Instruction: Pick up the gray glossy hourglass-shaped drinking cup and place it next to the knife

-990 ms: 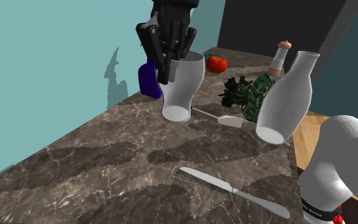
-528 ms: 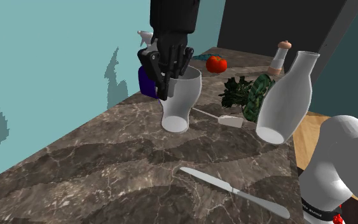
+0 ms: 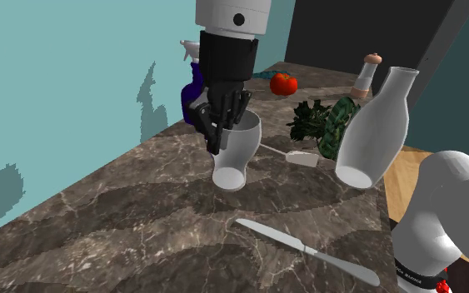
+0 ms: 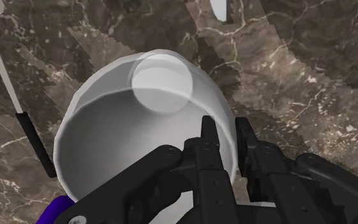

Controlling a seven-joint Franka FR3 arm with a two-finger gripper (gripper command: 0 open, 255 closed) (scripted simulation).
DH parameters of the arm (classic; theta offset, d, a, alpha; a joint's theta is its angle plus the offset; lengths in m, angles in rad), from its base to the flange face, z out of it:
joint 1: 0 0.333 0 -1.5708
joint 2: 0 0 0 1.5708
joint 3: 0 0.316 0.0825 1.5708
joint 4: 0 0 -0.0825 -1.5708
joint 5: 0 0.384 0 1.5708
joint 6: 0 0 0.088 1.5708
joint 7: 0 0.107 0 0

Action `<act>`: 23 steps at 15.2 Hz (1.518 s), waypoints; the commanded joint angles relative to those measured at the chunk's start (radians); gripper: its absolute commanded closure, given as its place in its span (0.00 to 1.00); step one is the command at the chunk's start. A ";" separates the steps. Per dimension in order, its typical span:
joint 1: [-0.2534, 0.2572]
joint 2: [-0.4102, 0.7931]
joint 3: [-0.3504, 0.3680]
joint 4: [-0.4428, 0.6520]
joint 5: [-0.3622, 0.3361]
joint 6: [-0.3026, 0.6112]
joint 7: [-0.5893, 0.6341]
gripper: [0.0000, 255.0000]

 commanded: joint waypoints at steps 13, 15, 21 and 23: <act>0.001 -0.001 0.001 -0.021 0.001 0.021 -0.001 0.00; -0.001 -0.002 -0.002 0.011 0.000 -0.012 -0.001 0.00; -0.005 0.003 -0.010 0.109 -0.005 -0.106 0.002 0.00; -0.005 0.003 -0.010 0.109 -0.005 -0.106 0.002 0.00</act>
